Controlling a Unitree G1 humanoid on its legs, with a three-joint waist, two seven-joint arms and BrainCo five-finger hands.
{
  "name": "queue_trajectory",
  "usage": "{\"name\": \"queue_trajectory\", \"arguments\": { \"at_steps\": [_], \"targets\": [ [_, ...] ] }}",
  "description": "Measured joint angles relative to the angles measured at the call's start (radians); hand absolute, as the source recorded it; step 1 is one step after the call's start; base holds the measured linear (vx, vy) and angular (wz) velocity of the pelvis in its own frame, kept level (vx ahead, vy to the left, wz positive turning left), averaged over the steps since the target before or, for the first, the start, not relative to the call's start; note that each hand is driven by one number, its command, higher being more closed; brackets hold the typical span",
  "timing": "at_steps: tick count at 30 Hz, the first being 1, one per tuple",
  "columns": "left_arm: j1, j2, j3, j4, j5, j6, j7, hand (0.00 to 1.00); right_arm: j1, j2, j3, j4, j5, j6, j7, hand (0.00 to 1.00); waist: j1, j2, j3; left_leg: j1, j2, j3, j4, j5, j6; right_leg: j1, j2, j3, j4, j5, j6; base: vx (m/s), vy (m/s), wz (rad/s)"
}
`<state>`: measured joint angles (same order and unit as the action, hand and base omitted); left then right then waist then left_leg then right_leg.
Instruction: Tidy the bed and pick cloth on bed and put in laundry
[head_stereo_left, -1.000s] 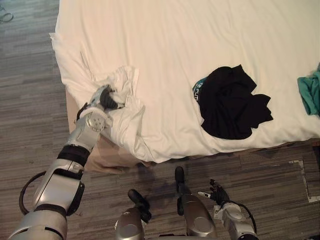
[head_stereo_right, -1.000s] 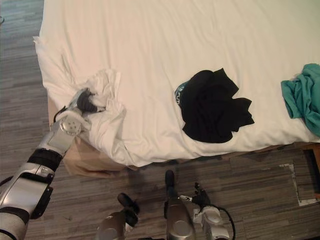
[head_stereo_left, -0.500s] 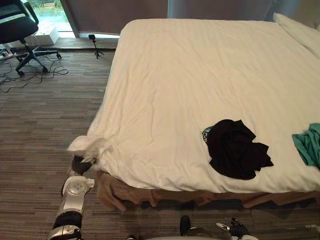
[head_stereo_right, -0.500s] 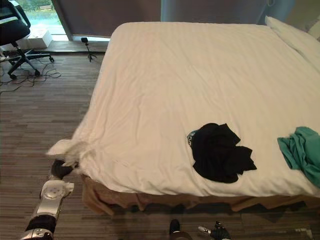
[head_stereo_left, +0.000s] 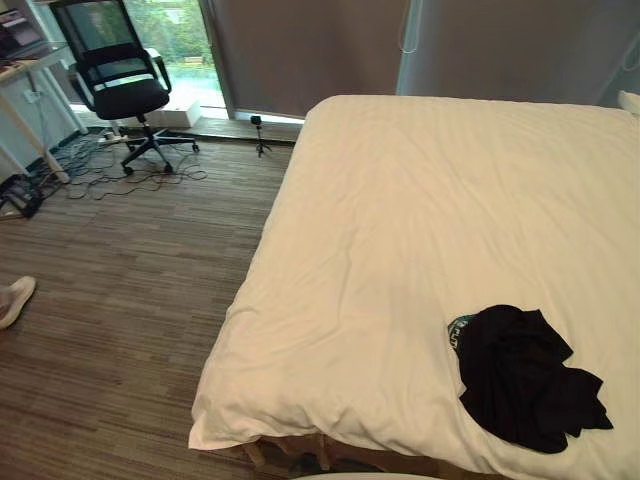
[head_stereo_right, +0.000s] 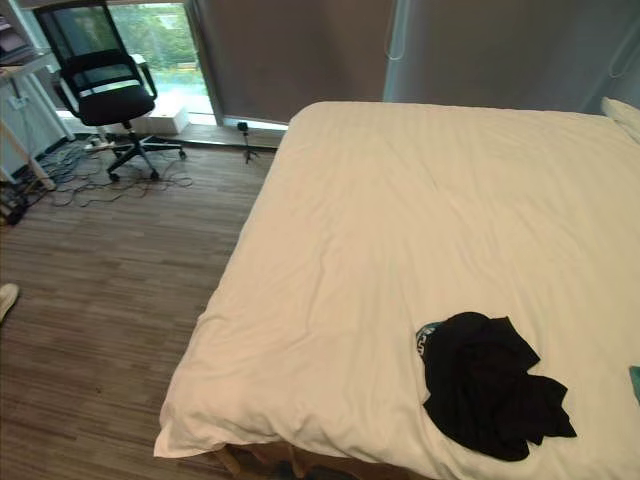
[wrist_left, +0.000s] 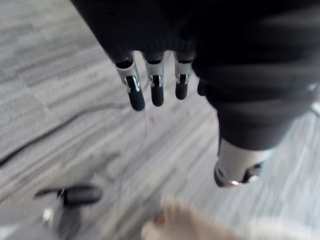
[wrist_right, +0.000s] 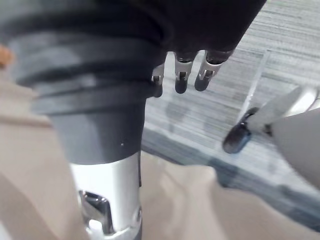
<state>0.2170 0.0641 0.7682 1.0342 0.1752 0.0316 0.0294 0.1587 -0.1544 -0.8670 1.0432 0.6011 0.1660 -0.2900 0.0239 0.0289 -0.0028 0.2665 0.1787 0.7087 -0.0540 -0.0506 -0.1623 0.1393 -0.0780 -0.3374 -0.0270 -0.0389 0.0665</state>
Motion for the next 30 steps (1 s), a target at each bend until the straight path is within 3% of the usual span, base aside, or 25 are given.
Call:
{"name": "queue_trajectory", "arguments": {
  "at_steps": [5,7,10,13,16,19,20,23,28,29,30],
  "targets": [
    [-0.054,-0.004,-0.315,0.002,-0.042,-0.084,-0.039,0.00,-0.039,-0.162,-0.212,-0.070,0.036,-0.073,-0.168,1.00,-0.037,-0.033,-0.056,0.016,-0.006,0.036,0.006,-0.009,0.006,-0.016,-0.003,0.065,0.006,0.000,0.000,-0.03,-0.036,-0.42],
    [-0.080,0.013,-0.395,-0.006,-0.079,-0.110,-0.049,0.00,-0.053,-0.224,-0.241,-0.100,0.035,-0.106,-0.206,1.00,-0.042,-0.038,-0.057,0.016,-0.010,0.049,0.006,-0.013,0.014,-0.028,-0.004,0.081,0.010,0.000,0.000,-0.06,-0.059,-0.27],
    [-0.056,0.062,-0.514,-0.001,-0.101,-0.114,-0.037,0.00,-0.092,-0.318,-0.251,-0.204,0.030,-0.156,-0.250,1.00,-0.052,-0.039,-0.056,0.015,-0.013,0.050,0.023,-0.023,0.018,-0.038,-0.008,0.106,0.015,0.000,0.000,-0.07,-0.072,-0.25],
    [-0.028,0.085,-0.610,-0.003,-0.101,-0.113,-0.034,0.00,-0.139,-0.380,-0.119,-0.371,0.014,-0.175,-0.318,1.00,-0.064,-0.036,-0.056,0.017,-0.014,0.050,0.041,-0.035,0.019,-0.044,-0.010,0.129,0.023,0.000,0.000,-0.08,-0.052,-0.13],
    [-0.025,0.096,-0.679,-0.003,-0.100,-0.111,-0.034,0.00,-0.220,-0.427,0.034,-0.556,-0.089,-0.174,-0.378,1.00,-0.070,-0.040,-0.053,0.013,-0.018,0.048,0.041,-0.046,0.021,-0.053,-0.012,0.137,0.024,0.000,0.000,-0.10,-0.044,-0.09],
    [-0.007,0.097,-0.694,-0.036,-0.099,-0.103,-0.034,0.00,-0.292,-0.434,0.176,-0.717,-0.194,-0.180,-0.373,1.00,-0.074,-0.039,-0.039,0.012,-0.017,0.044,0.041,-0.046,0.021,-0.055,-0.023,0.137,0.029,0.000,0.000,-0.11,-0.040,0.02],
    [-0.006,0.097,-0.699,-0.039,-0.098,-0.101,-0.033,0.00,-0.304,-0.434,0.216,-0.749,-0.215,-0.184,-0.360,1.00,-0.074,-0.040,-0.036,0.011,-0.018,0.042,0.041,-0.046,0.021,-0.057,-0.023,0.137,0.030,0.000,0.000,-0.11,-0.049,0.00],
    [-0.010,0.095,-0.709,-0.038,-0.074,-0.081,-0.034,0.00,-0.365,-0.434,0.470,-0.936,-0.311,-0.200,-0.207,1.00,-0.074,-0.037,-0.022,-0.009,-0.024,0.009,0.041,-0.046,0.021,-0.072,-0.025,0.136,0.022,0.000,0.000,-0.09,-0.071,0.02],
    [-0.039,0.098,-0.699,-0.021,-0.020,-0.063,-0.033,0.00,-0.520,-0.428,0.816,-1.071,-0.306,-0.239,0.177,1.00,-0.057,-0.062,0.006,-0.054,-0.011,-0.045,0.095,-0.046,0.021,-0.084,-0.027,0.123,0.020,0.003,-0.004,-0.05,-0.072,0.13],
    [-0.039,0.099,-0.694,-0.021,-0.020,-0.063,-0.034,0.00,-0.535,-0.422,0.845,-1.079,-0.284,-0.247,0.218,1.00,-0.054,-0.067,0.007,-0.060,-0.009,-0.051,0.117,-0.046,0.021,-0.081,-0.033,0.122,0.020,0.003,-0.004,-0.01,-0.027,0.12],
    [-0.041,0.104,-0.676,-0.020,-0.020,-0.063,-0.032,0.00,-0.560,-0.390,0.886,-1.096,-0.250,-0.248,0.290,1.00,-0.042,-0.089,0.025,-0.089,-0.001,-0.069,0.186,-0.066,0.019,-0.065,-0.056,0.122,0.021,0.009,-0.013,-0.01,-0.003,0.17]
  ]
}}
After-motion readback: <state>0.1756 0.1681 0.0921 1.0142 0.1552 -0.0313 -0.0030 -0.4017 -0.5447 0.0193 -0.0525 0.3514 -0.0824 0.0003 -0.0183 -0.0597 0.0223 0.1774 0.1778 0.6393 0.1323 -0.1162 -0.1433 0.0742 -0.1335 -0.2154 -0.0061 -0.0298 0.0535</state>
